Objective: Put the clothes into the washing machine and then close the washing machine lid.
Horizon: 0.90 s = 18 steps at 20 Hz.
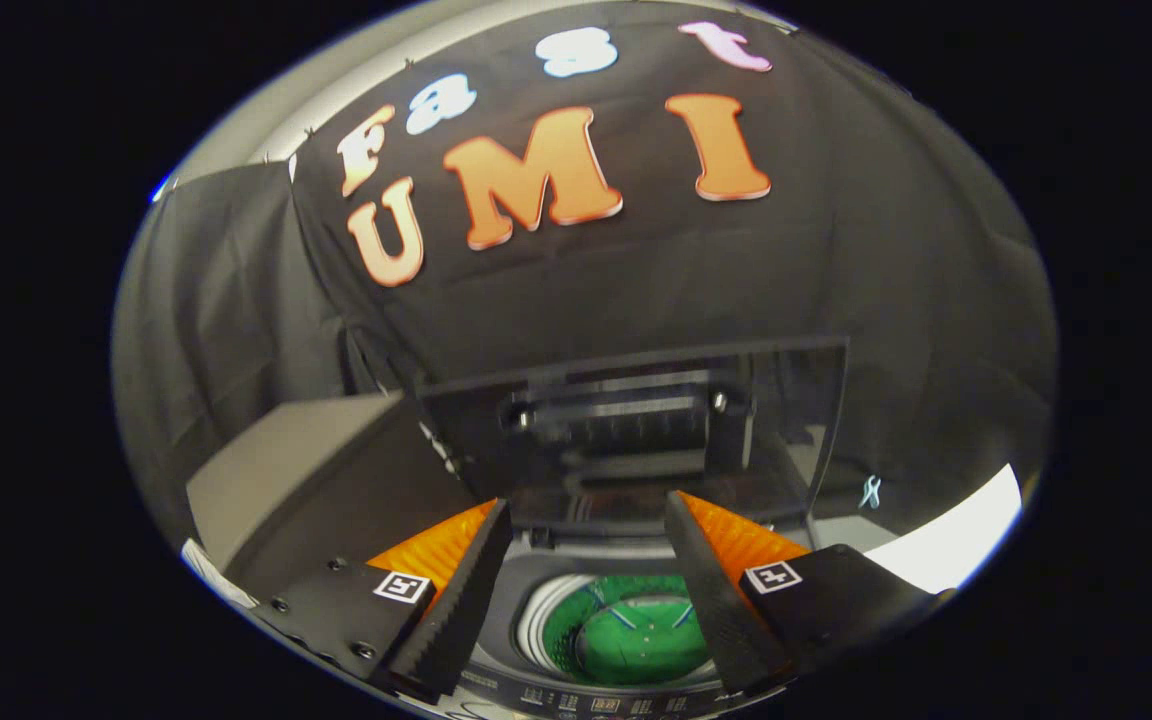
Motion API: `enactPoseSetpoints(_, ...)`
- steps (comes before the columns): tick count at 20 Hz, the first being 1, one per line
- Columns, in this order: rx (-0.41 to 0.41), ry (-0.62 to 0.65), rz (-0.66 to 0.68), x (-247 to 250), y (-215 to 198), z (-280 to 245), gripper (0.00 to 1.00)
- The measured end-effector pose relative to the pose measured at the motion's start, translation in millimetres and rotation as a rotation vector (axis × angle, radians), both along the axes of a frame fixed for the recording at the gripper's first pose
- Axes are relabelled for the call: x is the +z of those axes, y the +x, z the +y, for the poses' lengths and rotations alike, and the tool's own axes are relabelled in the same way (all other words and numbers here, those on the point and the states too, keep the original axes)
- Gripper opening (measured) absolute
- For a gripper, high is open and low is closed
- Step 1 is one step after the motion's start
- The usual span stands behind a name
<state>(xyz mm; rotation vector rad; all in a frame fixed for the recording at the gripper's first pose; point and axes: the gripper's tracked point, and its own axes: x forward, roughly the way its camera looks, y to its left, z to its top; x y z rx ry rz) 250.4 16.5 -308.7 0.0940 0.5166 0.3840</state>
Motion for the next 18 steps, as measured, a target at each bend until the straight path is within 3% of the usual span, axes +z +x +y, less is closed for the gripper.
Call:
enactPoseSetpoints(5, -0.014, 0.009, -0.135, 96.9, 50.7, -6.4, 0.98)
enactPoseSetpoints(7, -0.015, -0.007, -0.173, 109.8, 74.4, 0.2, 0.98)
enactPoseSetpoints(13, -0.025, -0.076, -0.091, 70.6, 153.0, 20.6, 0.99)
enactPoseSetpoints(18, -0.079, -0.103, 0.055, 11.4, 179.7, 25.1, 0.99)
